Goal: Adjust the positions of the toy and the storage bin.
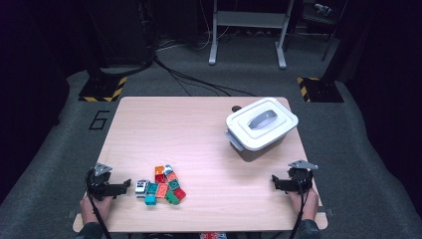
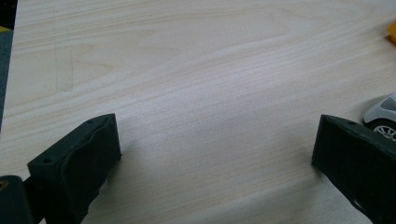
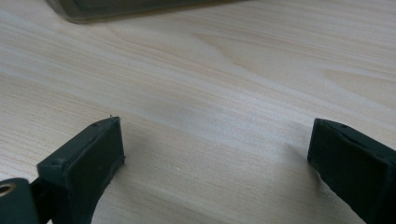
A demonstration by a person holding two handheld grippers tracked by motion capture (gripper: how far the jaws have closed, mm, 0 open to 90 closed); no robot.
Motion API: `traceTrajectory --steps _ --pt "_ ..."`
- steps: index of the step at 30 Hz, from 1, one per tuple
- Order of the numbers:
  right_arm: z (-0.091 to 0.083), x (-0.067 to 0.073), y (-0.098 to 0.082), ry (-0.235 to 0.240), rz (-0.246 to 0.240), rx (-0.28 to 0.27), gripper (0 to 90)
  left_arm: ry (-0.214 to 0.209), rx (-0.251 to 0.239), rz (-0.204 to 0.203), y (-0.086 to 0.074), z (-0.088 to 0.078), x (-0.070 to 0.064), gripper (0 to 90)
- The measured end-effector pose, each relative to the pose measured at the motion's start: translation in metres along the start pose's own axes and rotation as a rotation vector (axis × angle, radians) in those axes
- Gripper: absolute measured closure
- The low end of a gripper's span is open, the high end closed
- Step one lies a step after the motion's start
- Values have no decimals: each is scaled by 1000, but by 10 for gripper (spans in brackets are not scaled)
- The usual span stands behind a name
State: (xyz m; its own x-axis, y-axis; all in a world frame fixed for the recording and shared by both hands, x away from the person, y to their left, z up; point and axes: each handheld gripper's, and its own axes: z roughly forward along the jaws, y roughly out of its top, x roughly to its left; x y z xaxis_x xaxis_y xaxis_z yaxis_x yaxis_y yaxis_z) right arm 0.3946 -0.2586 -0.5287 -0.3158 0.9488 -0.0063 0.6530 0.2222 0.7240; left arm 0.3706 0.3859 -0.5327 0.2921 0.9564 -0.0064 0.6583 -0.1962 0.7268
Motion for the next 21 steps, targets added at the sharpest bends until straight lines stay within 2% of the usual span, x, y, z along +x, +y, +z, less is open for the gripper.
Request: traceTrajectory --steps 7,12,17,21 --pt "0 0 0 -1 -10 -4 28 -11 0 15 1 1 1 8" --pt "0 -3 0 0 11 -3 41 -7 -5 13 1 1 0 8" --pt "0 -2 1 0 10 0 41 -11 0 14 1 1 1 8" --pt "0 -2 4 4 18 32 34 -8 -4 13 1 1 1 8"
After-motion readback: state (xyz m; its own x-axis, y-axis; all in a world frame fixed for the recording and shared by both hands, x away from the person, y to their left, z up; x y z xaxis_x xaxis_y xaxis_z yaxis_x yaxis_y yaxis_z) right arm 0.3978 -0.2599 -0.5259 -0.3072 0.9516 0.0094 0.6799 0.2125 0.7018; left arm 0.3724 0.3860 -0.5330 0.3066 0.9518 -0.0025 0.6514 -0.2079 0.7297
